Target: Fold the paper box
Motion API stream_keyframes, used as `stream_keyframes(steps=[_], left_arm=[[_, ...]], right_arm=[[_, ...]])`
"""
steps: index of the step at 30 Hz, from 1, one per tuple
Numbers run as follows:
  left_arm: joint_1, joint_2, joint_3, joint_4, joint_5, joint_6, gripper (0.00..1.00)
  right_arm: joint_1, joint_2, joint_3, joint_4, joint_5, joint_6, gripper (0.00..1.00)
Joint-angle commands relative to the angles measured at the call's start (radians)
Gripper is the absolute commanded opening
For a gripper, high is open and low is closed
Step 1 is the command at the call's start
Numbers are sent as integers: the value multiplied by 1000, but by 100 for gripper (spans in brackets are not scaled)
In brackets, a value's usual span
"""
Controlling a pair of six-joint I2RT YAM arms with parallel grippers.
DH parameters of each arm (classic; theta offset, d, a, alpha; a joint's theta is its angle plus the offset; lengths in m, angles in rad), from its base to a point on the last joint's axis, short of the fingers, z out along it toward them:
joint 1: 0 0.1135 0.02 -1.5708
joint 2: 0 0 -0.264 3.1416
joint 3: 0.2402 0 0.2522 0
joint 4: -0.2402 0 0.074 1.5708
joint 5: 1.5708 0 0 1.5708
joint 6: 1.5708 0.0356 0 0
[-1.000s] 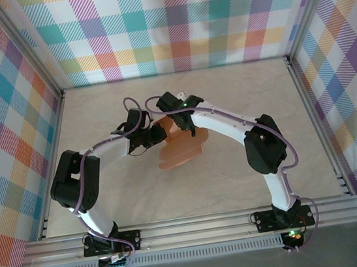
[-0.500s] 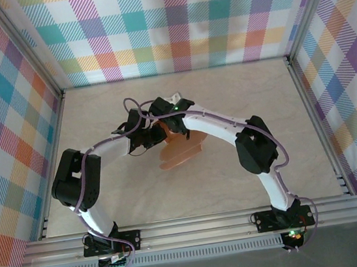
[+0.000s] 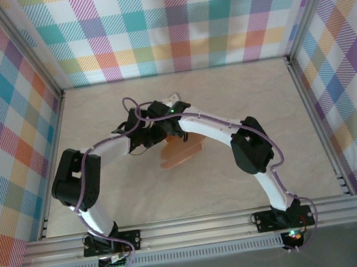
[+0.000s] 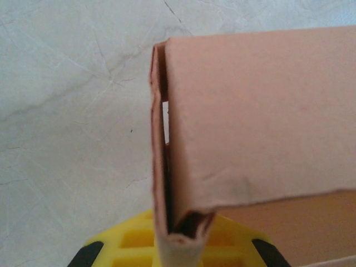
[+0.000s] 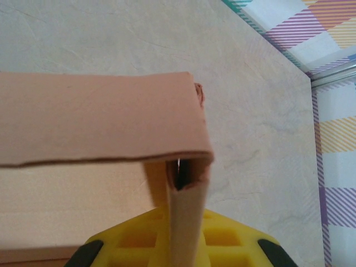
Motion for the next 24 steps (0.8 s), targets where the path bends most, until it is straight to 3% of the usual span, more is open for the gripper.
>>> stream_keyframes(steps=[1, 9, 13, 24], left_arm=[[-10, -9, 47, 25, 54, 14, 0], [-10, -7, 51, 23, 56, 14, 0], [-10, -2, 47, 22, 51, 14, 0], [-10, 11, 44, 35, 51, 8, 0]], right_arm=[[15, 39, 17, -8, 9, -23, 2], [15, 54, 19, -13, 36, -10, 1], [16, 26, 22, -13, 34, -12, 10], [31, -136, -71, 102, -34, -39, 50]])
